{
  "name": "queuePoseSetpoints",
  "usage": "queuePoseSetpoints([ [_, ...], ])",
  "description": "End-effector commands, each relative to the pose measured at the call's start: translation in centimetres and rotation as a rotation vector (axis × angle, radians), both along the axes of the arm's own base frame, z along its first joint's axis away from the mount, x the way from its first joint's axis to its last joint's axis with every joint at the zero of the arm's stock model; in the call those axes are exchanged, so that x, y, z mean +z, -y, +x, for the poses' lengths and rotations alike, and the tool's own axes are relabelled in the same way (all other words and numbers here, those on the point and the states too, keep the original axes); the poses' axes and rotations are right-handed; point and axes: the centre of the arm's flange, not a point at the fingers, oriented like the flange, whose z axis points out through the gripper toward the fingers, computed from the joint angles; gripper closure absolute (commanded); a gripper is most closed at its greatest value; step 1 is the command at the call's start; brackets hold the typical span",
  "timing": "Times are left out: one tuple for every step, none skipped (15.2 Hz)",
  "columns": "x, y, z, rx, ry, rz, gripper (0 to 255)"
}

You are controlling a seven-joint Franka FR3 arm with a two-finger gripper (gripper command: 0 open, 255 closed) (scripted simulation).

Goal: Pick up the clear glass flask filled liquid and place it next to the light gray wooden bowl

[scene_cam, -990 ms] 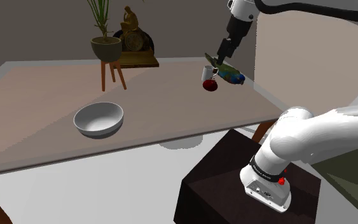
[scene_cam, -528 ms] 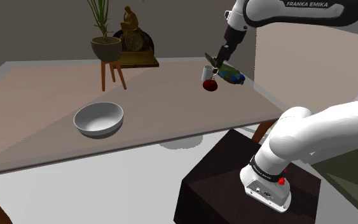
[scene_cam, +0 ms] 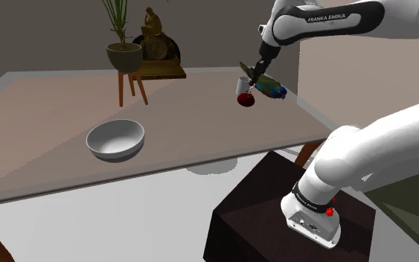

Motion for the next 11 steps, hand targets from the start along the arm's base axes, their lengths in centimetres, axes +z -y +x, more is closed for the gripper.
queuePoseSetpoints([
  [-1.2,2.2,1.3,0.014,0.001,-0.012,0],
  [-1.8,3.2,1.9,0.020,0.001,-0.017,0],
  [-2.4,4.2,2.4,0.026,0.001,-0.022,0],
  [-2.9,5.1,3.0,0.032,0.001,-0.027,0],
  [-3.5,6.1,3.6,0.039,0.001,-0.032,0],
  [-4.1,7.1,4.2,0.045,0.001,-0.038,0],
  [-4.6,8.0,4.8,0.051,0.001,-0.043,0],
  [-5.2,9.0,5.5,0.057,0.001,-0.048,0],
  [-5.7,10.0,6.1,0.064,0.001,-0.053,0],
  [-6.2,10.9,6.7,0.070,0.001,-0.058,0],
  [-6.8,11.9,7.3,0.076,0.001,-0.063,0],
])
